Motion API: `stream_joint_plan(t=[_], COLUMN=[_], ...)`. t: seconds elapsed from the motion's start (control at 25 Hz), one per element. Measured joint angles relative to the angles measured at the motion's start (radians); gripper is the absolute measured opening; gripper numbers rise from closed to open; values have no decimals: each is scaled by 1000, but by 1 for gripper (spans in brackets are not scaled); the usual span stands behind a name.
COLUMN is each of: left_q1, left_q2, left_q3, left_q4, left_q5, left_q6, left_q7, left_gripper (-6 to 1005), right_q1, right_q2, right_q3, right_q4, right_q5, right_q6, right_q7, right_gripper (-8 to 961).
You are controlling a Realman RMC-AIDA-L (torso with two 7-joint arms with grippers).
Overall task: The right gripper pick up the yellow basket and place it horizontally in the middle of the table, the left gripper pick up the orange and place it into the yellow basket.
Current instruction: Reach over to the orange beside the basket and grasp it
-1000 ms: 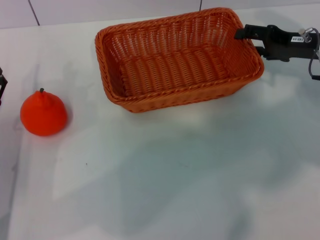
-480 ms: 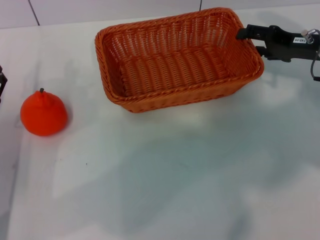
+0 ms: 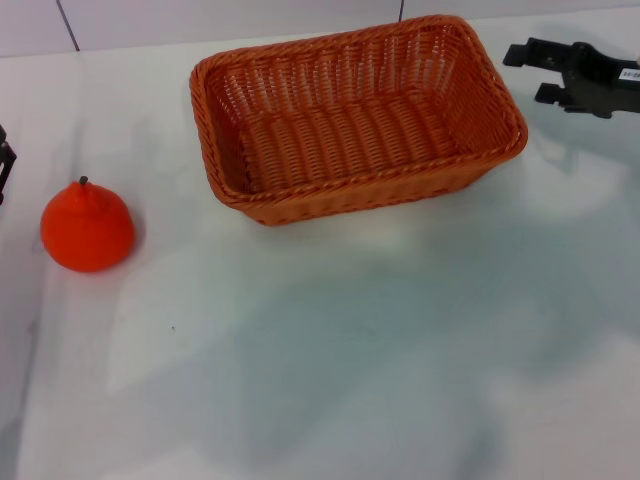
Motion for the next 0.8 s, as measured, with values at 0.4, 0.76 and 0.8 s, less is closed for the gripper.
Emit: stream_joint_plan(t=[0.4,0.76,0.8], left_q1=[-9,-25,-26], left_q2=[0,3,4], left_q3=[0,10,24], left_q4=[0,5,13], left_q5=[0,0,0], left_q6=[-15,-35,-37], left_q7=[0,-14,-39], left_gripper=[811,813,813], right_q1=[-62,-142,-152], right_q2=[-23,-22,-19], right_q3=[14,199,222], right_q4=[-94,-102,-101], right_q5=[74,176,204], right_q6=[-16,43,47], right_q7=[-6,-200,-232], right_gripper=[926,925,925])
